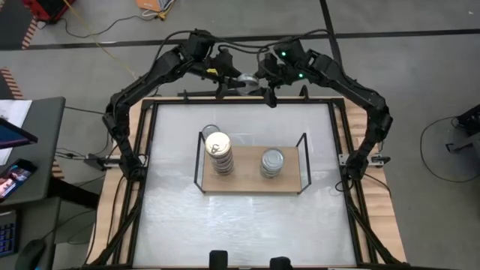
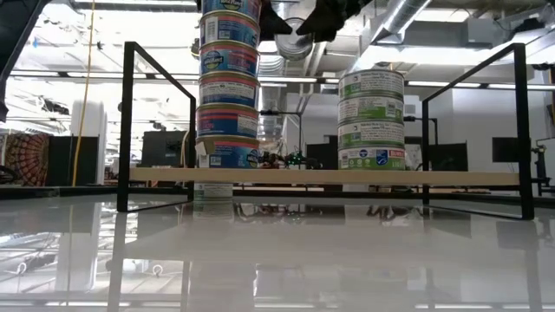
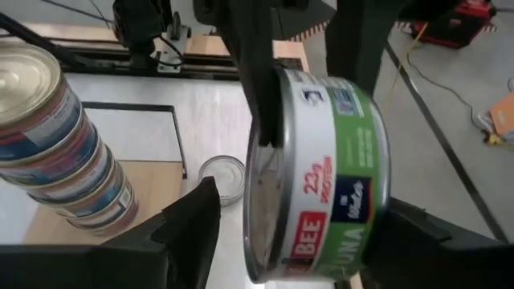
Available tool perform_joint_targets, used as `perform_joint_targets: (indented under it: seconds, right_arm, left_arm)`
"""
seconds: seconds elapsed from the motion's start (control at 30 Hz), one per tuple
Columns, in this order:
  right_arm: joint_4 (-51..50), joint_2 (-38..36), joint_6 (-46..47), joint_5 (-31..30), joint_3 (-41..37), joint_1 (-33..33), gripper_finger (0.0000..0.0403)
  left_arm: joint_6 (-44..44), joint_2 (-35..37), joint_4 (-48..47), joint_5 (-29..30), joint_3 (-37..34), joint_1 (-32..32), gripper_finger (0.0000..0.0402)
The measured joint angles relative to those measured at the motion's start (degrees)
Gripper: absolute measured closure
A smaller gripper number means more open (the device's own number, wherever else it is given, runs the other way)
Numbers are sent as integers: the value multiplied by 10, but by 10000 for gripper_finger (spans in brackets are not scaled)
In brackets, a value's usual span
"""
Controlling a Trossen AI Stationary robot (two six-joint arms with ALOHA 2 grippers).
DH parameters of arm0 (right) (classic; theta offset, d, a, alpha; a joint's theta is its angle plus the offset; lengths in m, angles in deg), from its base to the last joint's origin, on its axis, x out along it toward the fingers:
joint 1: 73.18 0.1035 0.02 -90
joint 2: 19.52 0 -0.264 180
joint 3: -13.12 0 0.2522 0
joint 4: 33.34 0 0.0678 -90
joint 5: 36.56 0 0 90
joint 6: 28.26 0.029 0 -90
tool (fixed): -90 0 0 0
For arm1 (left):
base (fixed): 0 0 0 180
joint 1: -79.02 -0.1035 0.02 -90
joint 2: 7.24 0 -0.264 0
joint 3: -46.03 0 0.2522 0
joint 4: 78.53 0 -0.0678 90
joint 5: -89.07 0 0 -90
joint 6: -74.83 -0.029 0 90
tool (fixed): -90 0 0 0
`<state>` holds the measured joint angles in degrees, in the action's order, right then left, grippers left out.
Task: Stack canned seafood by type on shelf
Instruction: Stack the green tuna can on top of the green tuna can on the shelf
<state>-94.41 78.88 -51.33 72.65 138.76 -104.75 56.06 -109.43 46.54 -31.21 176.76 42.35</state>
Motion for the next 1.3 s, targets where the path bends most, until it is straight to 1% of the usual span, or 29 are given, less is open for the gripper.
perform_joint_targets:
  seconds: [0.1,0.17,0.23,0.33,0.37,0.53,0.57,0.6,0.67,0.8,0.87,0.93,1.0,1.07,1.17,1.23,1.3]
  right_arm:
    - [-4,-2,16,0,0,-5,125]
    - [-3,-2,25,0,0,-3,143]
    - [-5,-5,33,1,0,-3,172]
    - [-9,-7,42,1,0,1,233]
    - [-11,-8,51,1,0,2,248]
    - [-18,-17,55,-2,0,8,248]
    - [-18,-19,55,-3,0,8,248]
    - [-19,-21,50,-2,0,8,248]
    - [-29,-28,44,-1,0,8,248]
    - [-46,-43,42,0,0,5,248]
    - [-64,-51,43,0,0,0,248]
    - [-82,-59,44,0,0,-6,248]
    - [-114,-68,42,2,0,-12,248]
    - [-134,-75,31,4,0,-16,248]
    - [-188,-75,6,16,0,-15,248]
    - [-220,-73,-4,50,0,-15,248]
    - [-254,-73,-5,72,0,-10,248]
  left_arm:
    - [0,2,1,0,0,4,270]
    - [2,3,9,-2,0,10,270]
    - [2,3,15,-3,0,15,270]
    - [-2,3,16,-3,0,19,270]
    - [-7,4,14,-2,0,19,270]
    - [-19,4,14,-3,0,20,269]
    - [-18,5,16,-4,0,21,263]
    - [-14,5,21,-2,0,22,251]
    - [-19,4,24,5,0,26,210]
    - [-72,10,43,22,0,30,124]
    - [-90,17,58,37,0,30,94]
    - [-109,27,75,66,0,30,77]
    - [-123,38,91,95,0,29,73]
    - [-137,47,92,104,0,28,74]
    - [-153,48,66,87,0,28,82]
    - [-169,49,48,79,-17,35,92]
    - [-175,52,42,83,-43,42,105]
